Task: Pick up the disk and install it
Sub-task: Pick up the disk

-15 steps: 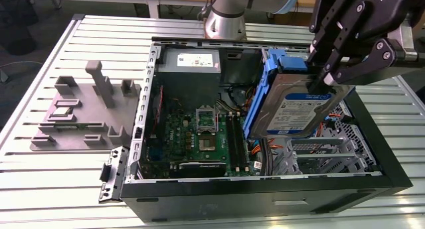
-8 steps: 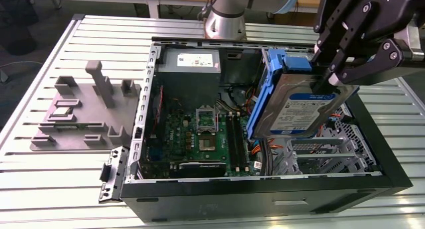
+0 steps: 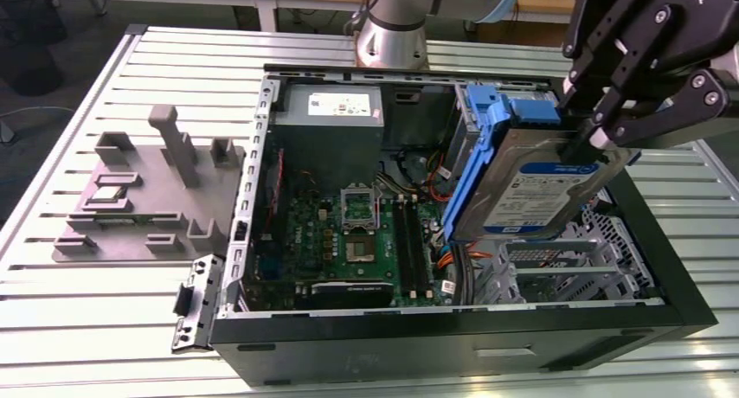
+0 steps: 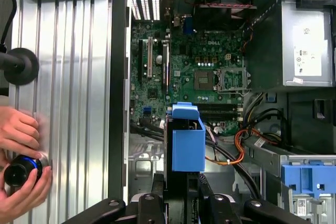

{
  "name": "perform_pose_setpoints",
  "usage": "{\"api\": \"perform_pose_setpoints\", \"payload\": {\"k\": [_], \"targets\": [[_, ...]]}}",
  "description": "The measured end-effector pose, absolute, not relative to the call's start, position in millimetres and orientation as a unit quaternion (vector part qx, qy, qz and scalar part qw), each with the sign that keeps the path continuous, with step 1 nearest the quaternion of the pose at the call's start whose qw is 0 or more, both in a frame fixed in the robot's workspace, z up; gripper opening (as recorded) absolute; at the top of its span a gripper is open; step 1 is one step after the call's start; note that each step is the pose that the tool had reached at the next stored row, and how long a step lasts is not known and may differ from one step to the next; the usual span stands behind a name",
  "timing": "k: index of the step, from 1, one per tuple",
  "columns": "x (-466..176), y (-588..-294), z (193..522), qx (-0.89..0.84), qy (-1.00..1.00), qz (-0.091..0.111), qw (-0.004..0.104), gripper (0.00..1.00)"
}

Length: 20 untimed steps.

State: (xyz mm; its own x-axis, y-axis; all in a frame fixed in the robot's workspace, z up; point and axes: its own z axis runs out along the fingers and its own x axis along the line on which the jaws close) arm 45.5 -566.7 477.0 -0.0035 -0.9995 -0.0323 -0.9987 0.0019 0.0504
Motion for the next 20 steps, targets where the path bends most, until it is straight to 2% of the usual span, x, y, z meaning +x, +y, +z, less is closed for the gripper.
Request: {"api": "perform_pose_setpoints", "payload": {"k": [20], "targets": [[79.8, -575.1, 475.6, 0.702, -0.712, -0.029, 0.007, 0.35]]}}
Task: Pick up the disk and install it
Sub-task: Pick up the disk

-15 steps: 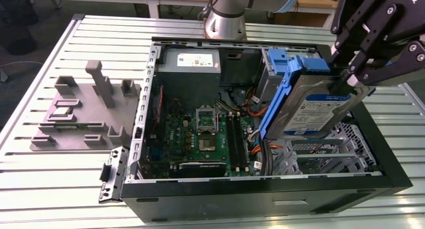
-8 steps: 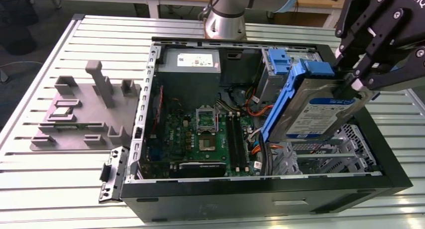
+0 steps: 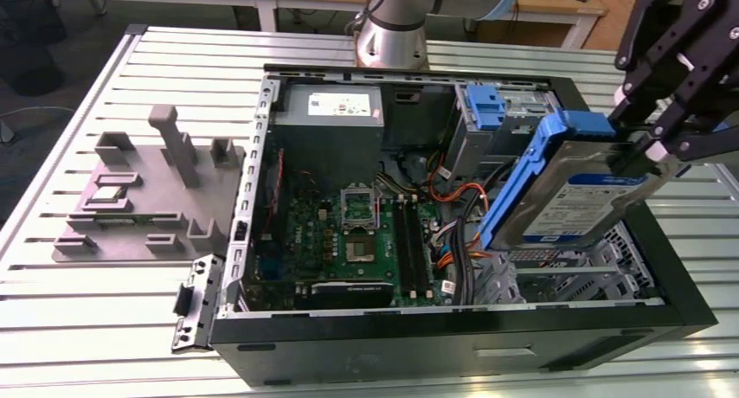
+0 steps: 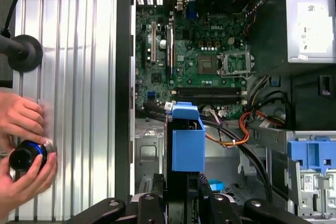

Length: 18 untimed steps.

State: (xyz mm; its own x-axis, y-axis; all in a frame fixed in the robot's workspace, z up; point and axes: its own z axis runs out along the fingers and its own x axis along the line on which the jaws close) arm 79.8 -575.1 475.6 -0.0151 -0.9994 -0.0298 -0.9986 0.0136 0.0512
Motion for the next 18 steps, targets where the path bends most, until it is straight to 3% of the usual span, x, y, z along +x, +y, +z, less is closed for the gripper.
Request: {"api": "perform_pose_setpoints", "payload": {"k": [18], "targets": [[113.0, -582.9, 466.9, 0.701, -0.712, -0.029, 0.008, 0.35]]}}
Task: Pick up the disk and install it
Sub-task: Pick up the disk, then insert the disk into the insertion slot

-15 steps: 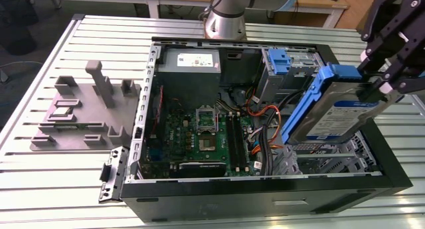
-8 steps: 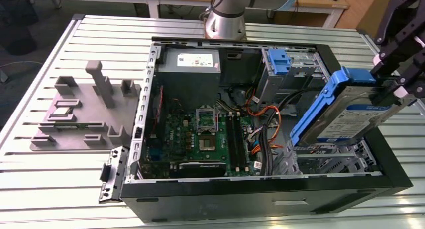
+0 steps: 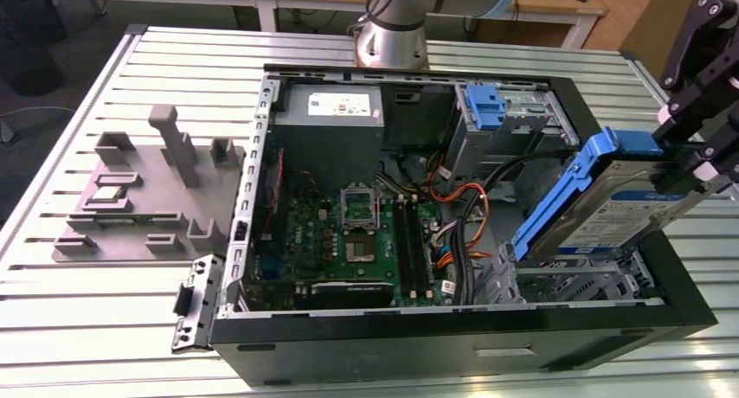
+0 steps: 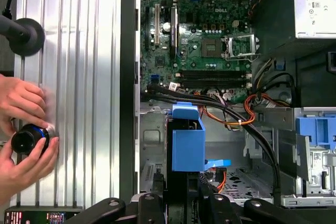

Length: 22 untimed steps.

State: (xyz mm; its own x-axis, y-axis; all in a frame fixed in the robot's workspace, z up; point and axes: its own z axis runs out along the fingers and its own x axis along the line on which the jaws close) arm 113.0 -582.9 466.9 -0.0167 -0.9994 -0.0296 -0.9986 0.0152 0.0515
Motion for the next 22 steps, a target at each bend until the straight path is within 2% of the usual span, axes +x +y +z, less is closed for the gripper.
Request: {"api": "perform_pose_setpoints", "payload": {"k": [22], "targets": [[119.1, -578.0, 453.1, 0.701, -0.712, -0.029, 0.007, 0.35]]}}
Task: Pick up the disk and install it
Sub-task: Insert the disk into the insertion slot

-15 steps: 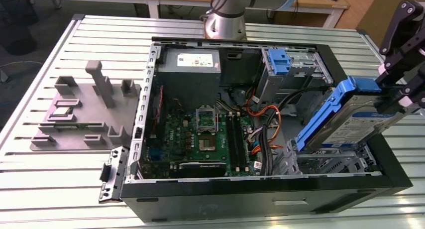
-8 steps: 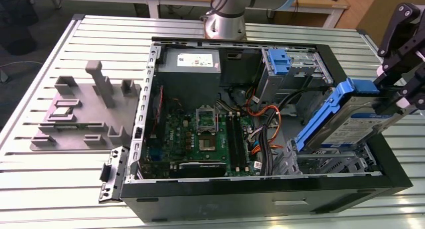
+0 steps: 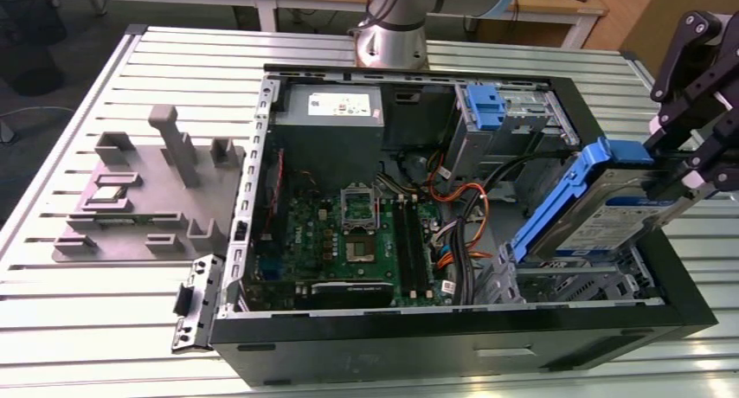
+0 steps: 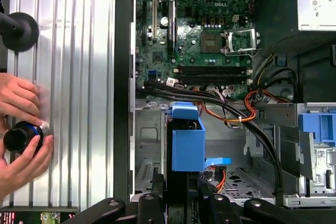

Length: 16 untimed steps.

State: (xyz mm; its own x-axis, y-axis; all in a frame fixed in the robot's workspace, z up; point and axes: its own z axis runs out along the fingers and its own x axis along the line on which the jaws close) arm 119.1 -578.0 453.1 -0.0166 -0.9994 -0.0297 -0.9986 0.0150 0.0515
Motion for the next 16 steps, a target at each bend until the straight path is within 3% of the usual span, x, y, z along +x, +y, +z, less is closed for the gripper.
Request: {"api": "perform_pose_setpoints", "payload": {"k": [16], "targets": [[119.1, -577.0, 444.9, 0.701, -0.712, -0.029, 0.007, 0.35]]}}
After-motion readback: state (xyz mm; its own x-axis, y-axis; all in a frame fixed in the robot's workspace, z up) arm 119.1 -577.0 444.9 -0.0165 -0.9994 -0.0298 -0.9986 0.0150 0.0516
